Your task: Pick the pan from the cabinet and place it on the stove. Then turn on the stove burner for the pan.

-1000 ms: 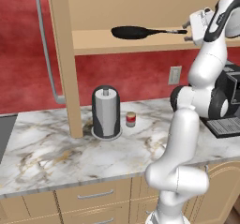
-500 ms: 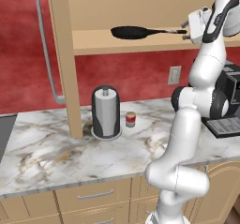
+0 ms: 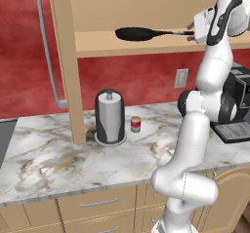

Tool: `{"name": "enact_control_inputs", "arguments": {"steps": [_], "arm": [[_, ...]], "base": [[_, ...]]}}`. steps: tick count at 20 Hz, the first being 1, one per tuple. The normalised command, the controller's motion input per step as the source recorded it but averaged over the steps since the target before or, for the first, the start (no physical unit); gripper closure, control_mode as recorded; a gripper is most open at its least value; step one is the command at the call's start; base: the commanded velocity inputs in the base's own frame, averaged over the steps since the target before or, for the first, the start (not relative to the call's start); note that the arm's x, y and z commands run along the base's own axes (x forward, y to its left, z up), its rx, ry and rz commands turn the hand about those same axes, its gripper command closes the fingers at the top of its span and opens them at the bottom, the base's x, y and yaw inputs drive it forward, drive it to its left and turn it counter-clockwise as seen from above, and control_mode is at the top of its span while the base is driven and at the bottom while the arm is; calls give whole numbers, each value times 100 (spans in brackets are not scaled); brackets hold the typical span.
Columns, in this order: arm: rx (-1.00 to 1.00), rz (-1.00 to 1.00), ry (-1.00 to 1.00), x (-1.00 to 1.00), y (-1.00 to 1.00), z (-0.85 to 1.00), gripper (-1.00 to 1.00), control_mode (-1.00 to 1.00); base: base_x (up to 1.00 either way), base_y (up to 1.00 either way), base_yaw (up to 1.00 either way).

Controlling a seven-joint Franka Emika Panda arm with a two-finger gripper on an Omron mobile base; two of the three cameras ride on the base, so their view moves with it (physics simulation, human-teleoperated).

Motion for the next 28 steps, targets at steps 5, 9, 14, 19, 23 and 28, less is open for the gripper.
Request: {"name": "enact_control_inputs", "arguments": {"steps": [5, 9, 14, 19, 23, 28], "arm": [[-2, -6, -1, 58, 4, -42, -100, -100], [-2, -5, 0, 67, 1, -40, -100, -100], [-4, -2, 0, 64, 0, -43, -100, -100], [-9, 0, 2, 54, 0, -49, -100, -100], [-8, 0, 10, 50, 0, -56, -100, -100], [-3, 0, 17, 50, 0, -69, -100, -100]], "base": [[0, 0, 0], [0, 0, 0], [0, 0, 0], [0, 0, 0], [0, 0, 0], [0, 0, 0]]}}
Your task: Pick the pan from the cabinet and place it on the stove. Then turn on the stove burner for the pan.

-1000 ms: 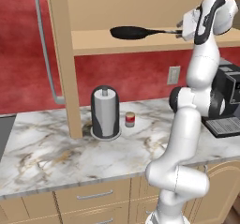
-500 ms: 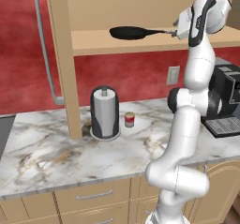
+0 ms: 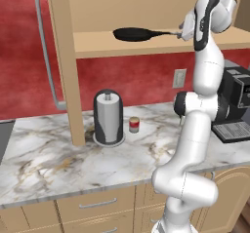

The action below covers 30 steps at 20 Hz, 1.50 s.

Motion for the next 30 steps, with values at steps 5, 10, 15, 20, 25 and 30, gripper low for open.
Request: {"name": "enact_control_inputs", "arguments": {"steps": [5, 10, 15, 20, 25, 30], "arm": [[0, 0, 25, 57, 0, -81, -100, -100], [0, 3, 28, 40, 1, -85, -100, -100], [0, 8, 28, 12, 6, -82, -100, -100], [0, 7, 29, 7, 7, -89, 100, -100], [0, 9, 15, 10, 8, -63, 100, -100], [1, 7, 2, 0, 1, -35, 100, -100]], "base": [[0, 0, 0], [0, 0, 0], [0, 0, 0], [0, 0, 0], [0, 0, 0], [0, 0, 0]]}}
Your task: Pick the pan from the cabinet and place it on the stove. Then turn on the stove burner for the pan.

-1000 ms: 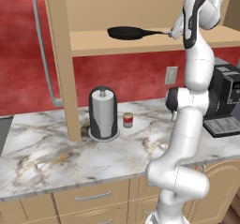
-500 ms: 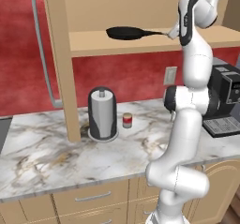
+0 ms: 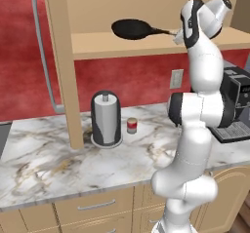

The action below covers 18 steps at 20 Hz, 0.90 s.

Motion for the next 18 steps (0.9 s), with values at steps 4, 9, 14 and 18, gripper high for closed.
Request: {"name": "enact_control_inputs", "arguments": {"steps": [4, 9, 14, 18], "arm": [[4, 4, -10, -6, 0, -7, 100, -100], [2, 2, -18, -22, 0, 0, 100, -100], [1, 1, -27, -48, 0, 0, 100, -100], [0, 1, -25, -78, 2, 0, 100, -100]], "base": [[0, 0, 0], [0, 0, 0], [0, 0, 0], [0, 0, 0]]}}
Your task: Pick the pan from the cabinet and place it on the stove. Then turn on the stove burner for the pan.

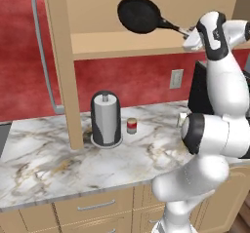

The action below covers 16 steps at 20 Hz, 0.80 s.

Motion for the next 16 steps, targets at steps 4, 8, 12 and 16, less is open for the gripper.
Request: {"name": "enact_control_inputs", "arguments": {"steps": [4, 8, 12, 16], "arm": [[0, 0, -21, -94, 5, 0, 100, -100], [0, 0, -19, -100, 6, 0, 100, -100], [0, 0, -17, -100, 5, 0, 100, -100], [0, 0, -14, -100, 7, 0, 100, -100]], "base": [[0, 0, 0], [0, 0, 0], [0, 0, 0], [0, 0, 0]]}}
